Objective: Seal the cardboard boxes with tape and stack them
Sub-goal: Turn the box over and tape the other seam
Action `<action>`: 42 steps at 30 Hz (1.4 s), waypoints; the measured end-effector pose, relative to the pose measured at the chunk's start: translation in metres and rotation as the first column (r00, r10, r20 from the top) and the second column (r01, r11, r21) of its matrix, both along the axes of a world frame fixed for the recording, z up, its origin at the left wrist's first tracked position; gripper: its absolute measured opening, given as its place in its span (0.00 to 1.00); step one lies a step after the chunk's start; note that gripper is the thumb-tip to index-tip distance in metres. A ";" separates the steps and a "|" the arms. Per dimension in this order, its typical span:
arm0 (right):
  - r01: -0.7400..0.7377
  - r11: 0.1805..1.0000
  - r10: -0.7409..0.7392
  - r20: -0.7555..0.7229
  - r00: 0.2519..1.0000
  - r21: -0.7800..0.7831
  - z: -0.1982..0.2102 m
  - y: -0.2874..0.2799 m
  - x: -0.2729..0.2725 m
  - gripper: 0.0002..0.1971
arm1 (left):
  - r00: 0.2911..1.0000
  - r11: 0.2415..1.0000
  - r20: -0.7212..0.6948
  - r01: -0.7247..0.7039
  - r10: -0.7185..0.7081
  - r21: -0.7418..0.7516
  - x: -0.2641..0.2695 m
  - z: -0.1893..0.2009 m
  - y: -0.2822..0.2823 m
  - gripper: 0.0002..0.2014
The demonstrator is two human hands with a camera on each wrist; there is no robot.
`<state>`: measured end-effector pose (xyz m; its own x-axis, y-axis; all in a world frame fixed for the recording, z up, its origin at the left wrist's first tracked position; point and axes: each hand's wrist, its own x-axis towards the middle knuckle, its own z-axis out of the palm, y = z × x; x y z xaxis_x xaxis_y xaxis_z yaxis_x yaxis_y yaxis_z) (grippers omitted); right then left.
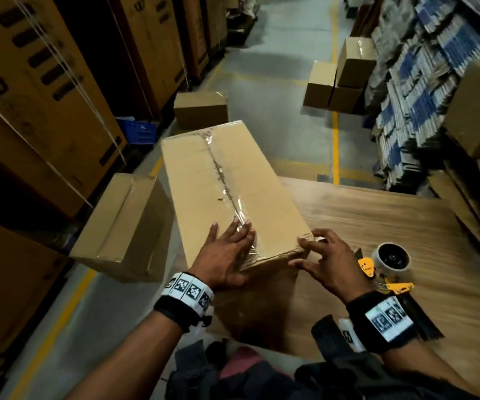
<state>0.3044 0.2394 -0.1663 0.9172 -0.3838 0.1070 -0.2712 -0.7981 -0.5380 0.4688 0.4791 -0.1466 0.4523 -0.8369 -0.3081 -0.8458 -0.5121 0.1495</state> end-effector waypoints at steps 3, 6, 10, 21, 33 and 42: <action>0.022 0.998 -0.027 0.081 0.996 0.053 -0.009 -0.001 -0.015 0.23 | 0.998 1.000 0.058 -0.004 0.005 -0.015 -0.010 -0.001 -0.010 0.50; 0.089 0.990 -0.098 0.072 0.993 0.110 -0.006 -0.002 -0.021 0.25 | 1.000 0.998 0.025 -0.016 0.017 -0.062 -0.012 -0.001 -0.016 0.47; 0.141 0.967 -0.160 0.073 0.984 0.213 0.014 0.002 -0.029 0.26 | 0.999 0.987 -0.027 0.021 -0.026 -0.157 -0.012 -0.006 -0.022 0.44; 0.200 0.944 -0.228 0.079 0.970 0.263 0.012 -0.026 -0.075 0.14 | 0.973 0.940 0.157 0.208 -0.170 -0.270 -0.038 -0.026 -0.048 0.40; 0.613 0.694 -0.625 -0.105 0.773 0.379 -0.061 -0.138 -0.154 0.21 | 0.937 0.920 0.296 -0.060 0.185 -0.386 -0.088 -0.053 -0.090 0.30; 0.631 0.562 -0.375 -0.515 0.771 0.535 -0.123 -0.185 -0.178 0.17 | 0.934 0.896 0.277 -0.086 0.224 -0.435 -0.093 -0.051 -0.098 0.30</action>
<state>0.1264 0.0549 -0.2889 0.4744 -0.6385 -0.6060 -0.7605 0.0495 -0.6475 0.3756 0.3815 -0.1972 0.6015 -0.7666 0.2247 -0.7977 -0.5917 0.1167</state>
